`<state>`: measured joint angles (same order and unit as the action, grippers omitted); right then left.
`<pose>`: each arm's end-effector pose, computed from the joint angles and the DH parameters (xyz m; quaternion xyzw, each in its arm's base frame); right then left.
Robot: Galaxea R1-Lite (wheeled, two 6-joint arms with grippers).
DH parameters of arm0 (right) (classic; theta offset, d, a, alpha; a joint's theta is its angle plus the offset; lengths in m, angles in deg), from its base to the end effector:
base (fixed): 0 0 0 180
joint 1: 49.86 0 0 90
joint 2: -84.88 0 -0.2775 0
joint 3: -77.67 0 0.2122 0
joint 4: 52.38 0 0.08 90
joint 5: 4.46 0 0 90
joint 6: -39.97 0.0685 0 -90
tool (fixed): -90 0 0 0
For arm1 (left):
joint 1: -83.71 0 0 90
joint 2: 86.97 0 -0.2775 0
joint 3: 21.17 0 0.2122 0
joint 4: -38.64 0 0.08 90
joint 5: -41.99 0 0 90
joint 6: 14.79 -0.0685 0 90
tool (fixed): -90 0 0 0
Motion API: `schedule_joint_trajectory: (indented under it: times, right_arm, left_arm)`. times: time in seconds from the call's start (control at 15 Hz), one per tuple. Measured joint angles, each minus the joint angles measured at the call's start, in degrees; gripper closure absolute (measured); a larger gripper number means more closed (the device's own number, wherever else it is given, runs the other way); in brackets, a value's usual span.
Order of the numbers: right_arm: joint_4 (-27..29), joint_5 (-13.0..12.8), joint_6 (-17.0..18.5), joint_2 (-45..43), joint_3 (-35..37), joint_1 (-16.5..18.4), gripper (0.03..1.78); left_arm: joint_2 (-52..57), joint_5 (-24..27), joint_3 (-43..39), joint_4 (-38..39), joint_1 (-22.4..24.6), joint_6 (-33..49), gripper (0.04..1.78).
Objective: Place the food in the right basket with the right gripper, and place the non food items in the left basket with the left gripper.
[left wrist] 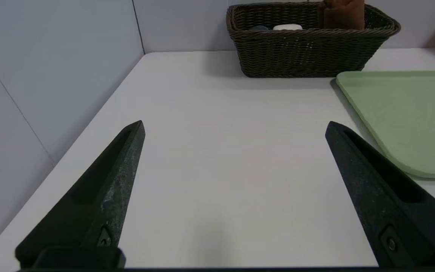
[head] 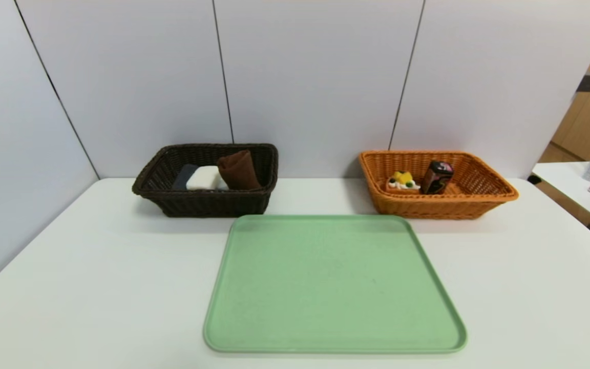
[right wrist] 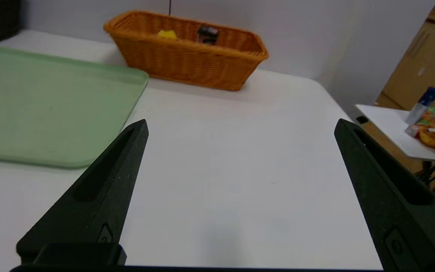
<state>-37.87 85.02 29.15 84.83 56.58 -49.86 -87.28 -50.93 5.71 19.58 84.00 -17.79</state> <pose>0.0679 -0.0006 0.0934 -0.0939 -0.0571 -0.0100 0.9939 0.0594 0.0038 0.1158 0.0246 -0.0647 0.0297 0.9972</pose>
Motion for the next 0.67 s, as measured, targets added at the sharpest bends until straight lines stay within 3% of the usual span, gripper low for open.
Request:
schedule_joint_trajectory:
  times: [0.13,0.2,0.4,0.67]
  right_arm:
    - [5.0,2.4,1.2,0.0,0.2,0.0,0.11]
    - [6.6,2.7,2.9,0.0,0.1,0.0,0.11]
    - [7.7,2.2,7.5,0.1,-0.3,0.0,0.11]
    - [6.9,0.4,10.8,0.0,-0.1,-0.1,0.11]
  left_arm:
    - [0.2,0.7,-4.5,7.4,0.0,-2.7,0.13]
    - [0.2,1.7,-5.3,6.9,0.0,-2.5,0.13]
    - [0.3,3.8,-5.9,-1.5,0.0,2.0,0.13]
    - [0.3,2.5,-6.0,-0.1,0.0,3.0,0.13]
